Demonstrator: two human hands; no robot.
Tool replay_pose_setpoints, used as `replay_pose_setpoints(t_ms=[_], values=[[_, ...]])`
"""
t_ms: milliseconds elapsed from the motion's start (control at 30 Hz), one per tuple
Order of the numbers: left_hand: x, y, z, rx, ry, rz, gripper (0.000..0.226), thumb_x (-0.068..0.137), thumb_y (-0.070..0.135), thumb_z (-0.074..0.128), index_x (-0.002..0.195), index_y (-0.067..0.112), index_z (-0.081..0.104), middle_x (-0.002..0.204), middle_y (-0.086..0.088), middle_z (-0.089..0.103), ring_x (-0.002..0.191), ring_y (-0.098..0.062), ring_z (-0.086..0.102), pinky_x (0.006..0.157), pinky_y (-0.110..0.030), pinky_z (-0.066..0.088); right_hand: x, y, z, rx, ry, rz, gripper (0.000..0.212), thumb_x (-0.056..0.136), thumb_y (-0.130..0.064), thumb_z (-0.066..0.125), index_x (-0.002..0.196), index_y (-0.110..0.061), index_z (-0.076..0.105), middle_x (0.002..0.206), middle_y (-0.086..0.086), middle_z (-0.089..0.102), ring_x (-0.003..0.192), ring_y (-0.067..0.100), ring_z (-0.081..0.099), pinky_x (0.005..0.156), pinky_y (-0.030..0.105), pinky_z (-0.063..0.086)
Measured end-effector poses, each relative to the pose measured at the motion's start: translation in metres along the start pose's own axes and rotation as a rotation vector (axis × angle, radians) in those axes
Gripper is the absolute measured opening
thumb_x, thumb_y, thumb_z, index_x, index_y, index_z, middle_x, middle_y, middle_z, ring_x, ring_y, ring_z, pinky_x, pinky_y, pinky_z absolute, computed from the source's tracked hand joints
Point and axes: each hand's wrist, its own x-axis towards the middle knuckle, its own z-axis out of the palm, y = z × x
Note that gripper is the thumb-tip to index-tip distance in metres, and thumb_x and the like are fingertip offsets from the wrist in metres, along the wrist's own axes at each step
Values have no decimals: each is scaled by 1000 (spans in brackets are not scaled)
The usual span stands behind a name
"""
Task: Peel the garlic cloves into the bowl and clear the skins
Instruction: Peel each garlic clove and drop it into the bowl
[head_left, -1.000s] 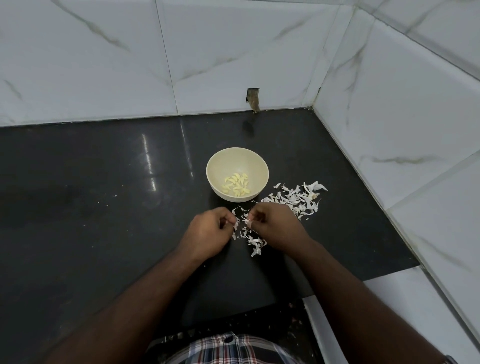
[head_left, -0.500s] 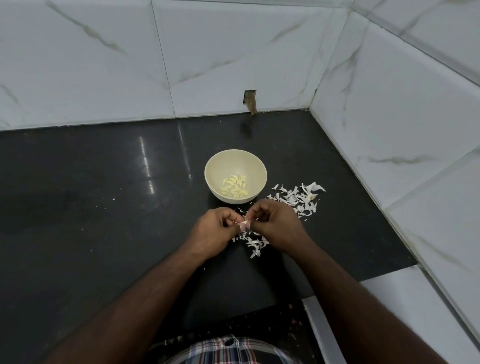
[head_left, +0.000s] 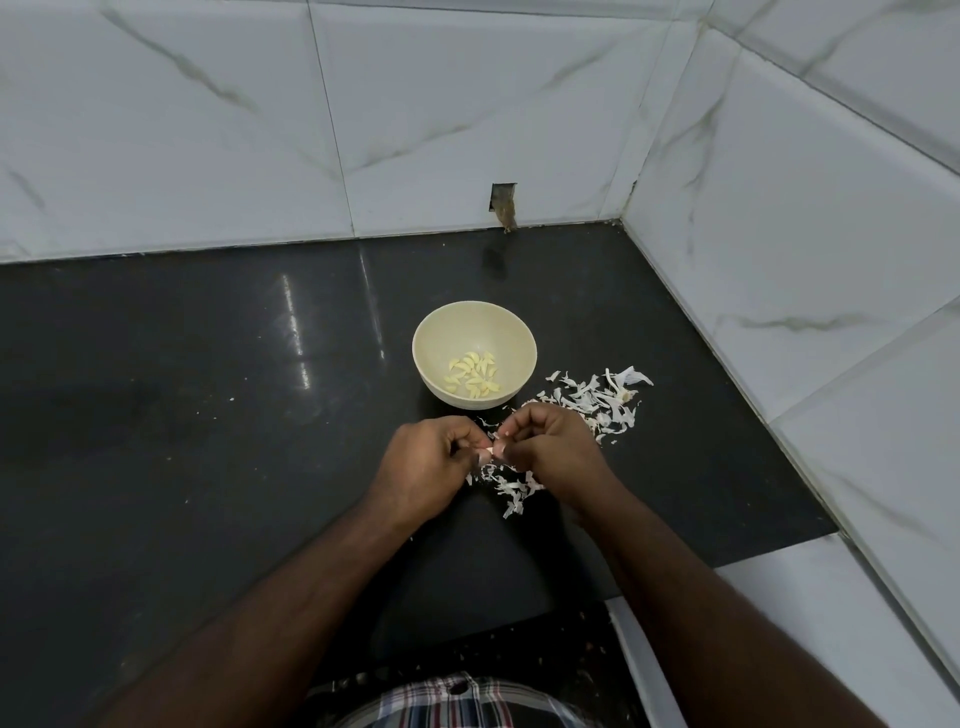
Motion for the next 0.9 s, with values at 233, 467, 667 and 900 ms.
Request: replay_pose_setpoints(t_ms=[233, 467, 667, 900], values=[[5, -3, -4, -58, -98, -127, 10, 84, 34, 78, 80, 26, 75, 73, 7, 71, 64, 2, 59, 61, -18, 44, -4, 5, 3, -353, 35, -324, 35, 76, 1, 75, 70, -32, 64, 67, -21, 65, 62, -2, 57, 60, 14, 42], [7, -1, -7, -233, -211, -251, 9, 88, 14, 73, 79, 15, 76, 72, 0, 75, 62, -6, 62, 71, -25, 52, -4, 9, -2, -586, 23, -657, 27, 72, 9, 63, 78, -17, 71, 75, -9, 66, 74, 4, 54, 67, 7, 38], [5, 1, -4, -220, -135, -236, 9, 85, 19, 78, 76, 18, 75, 71, 1, 74, 62, -9, 63, 66, -25, 50, -4, 7, -3, -569, 16, -560, 27, 76, 3, 65, 75, -24, 67, 67, -18, 60, 67, 0, 54, 61, 11, 39], [0, 0, -2, 67, -20, 112, 13, 88, 16, 73, 87, 29, 76, 79, 15, 73, 79, 0, 65, 65, -10, 44, -1, -4, -5, 3, -74, 17, 23, 75, 17, 68, 78, -6, 66, 64, 6, 67, 57, 13, 58, 56, 24, 49]])
